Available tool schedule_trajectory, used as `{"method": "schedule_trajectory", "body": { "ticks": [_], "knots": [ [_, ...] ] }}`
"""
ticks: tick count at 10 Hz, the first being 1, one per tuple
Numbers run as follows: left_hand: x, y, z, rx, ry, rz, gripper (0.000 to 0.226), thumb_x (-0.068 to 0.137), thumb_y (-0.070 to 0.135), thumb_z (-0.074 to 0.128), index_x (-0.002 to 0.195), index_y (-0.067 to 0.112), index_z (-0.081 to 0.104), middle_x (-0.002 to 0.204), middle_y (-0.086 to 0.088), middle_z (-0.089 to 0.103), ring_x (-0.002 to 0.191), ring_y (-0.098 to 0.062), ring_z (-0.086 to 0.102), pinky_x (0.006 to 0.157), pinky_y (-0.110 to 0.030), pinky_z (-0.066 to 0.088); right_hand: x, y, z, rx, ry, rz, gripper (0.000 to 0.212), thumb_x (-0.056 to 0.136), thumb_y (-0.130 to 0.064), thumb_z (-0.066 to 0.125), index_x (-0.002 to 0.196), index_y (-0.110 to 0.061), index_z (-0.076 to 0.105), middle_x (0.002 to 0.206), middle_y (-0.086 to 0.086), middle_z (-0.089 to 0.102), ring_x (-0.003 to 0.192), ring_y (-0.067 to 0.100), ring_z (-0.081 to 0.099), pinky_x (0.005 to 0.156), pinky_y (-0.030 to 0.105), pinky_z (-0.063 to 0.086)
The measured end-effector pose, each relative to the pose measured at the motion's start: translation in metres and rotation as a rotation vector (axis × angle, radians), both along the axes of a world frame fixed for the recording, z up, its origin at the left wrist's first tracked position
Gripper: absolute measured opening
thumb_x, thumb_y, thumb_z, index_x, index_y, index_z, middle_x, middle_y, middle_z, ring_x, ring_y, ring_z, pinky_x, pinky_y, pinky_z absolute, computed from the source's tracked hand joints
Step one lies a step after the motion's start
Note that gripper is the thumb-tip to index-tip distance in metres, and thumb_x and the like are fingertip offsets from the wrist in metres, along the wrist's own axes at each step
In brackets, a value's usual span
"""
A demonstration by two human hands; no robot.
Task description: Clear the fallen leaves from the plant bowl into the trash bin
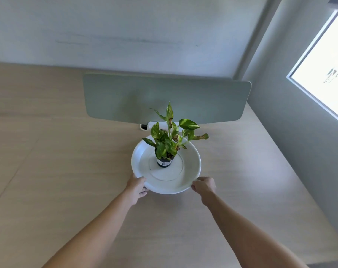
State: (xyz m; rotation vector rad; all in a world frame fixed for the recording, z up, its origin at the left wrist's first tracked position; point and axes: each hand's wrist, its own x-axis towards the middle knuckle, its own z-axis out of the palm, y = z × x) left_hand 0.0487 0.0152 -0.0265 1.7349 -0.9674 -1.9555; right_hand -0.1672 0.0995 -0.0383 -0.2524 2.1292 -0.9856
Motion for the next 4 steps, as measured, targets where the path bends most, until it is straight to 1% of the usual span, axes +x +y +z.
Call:
{"method": "schedule_trajectory", "body": {
  "ticks": [1, 2, 3, 4],
  "knots": [
    [-0.005, -0.017, 0.004, 0.044, 0.044, -0.003, 0.046, 0.094, 0.010, 0.037, 0.137, 0.026, 0.034, 0.129, -0.010, 0.054, 0.105, -0.034, 0.062, 0.101, -0.045, 0.043, -0.007, -0.014, -0.002, -0.035, -0.058, -0.014, 0.028, 0.063, 0.003, 0.051, 0.040, -0.008, 0.062, 0.045, 0.004, 0.055, 0.056, 0.024, 0.058, 0.061, 0.029, 0.049],
    [-0.008, -0.028, 0.003, 0.052, 0.058, -0.028, 0.051, 0.094, 0.010, 0.035, 0.141, 0.029, 0.032, 0.139, -0.010, 0.052, 0.113, -0.035, 0.061, 0.103, -0.045, 0.040, -0.012, -0.026, -0.003, -0.084, -0.087, -0.031, 0.036, 0.064, 0.005, 0.048, 0.033, -0.014, 0.049, 0.043, 0.002, 0.045, 0.057, 0.023, 0.048, 0.063, 0.030, 0.045],
    [-0.007, -0.037, 0.002, 0.042, 0.046, -0.057, 0.053, 0.094, 0.009, 0.035, 0.143, 0.028, 0.032, 0.142, -0.009, 0.049, 0.121, -0.034, 0.056, 0.108, -0.048, 0.036, -0.014, -0.028, 0.002, -0.125, -0.117, -0.006, 0.048, 0.070, 0.009, 0.048, 0.029, -0.015, 0.044, 0.046, 0.002, 0.040, 0.054, 0.021, 0.043, 0.066, 0.031, 0.044],
    [-0.009, -0.027, 0.007, -0.011, 0.007, -0.069, 0.051, 0.096, 0.014, 0.037, 0.145, 0.027, 0.029, 0.147, -0.007, 0.043, 0.130, -0.032, 0.048, 0.109, -0.049, 0.035, -0.019, -0.023, 0.005, -0.190, -0.167, 0.067, 0.039, 0.077, 0.011, 0.051, 0.047, -0.012, 0.062, 0.057, 0.007, 0.047, 0.056, 0.021, 0.045, 0.067, 0.032, 0.048]
  ]
}}
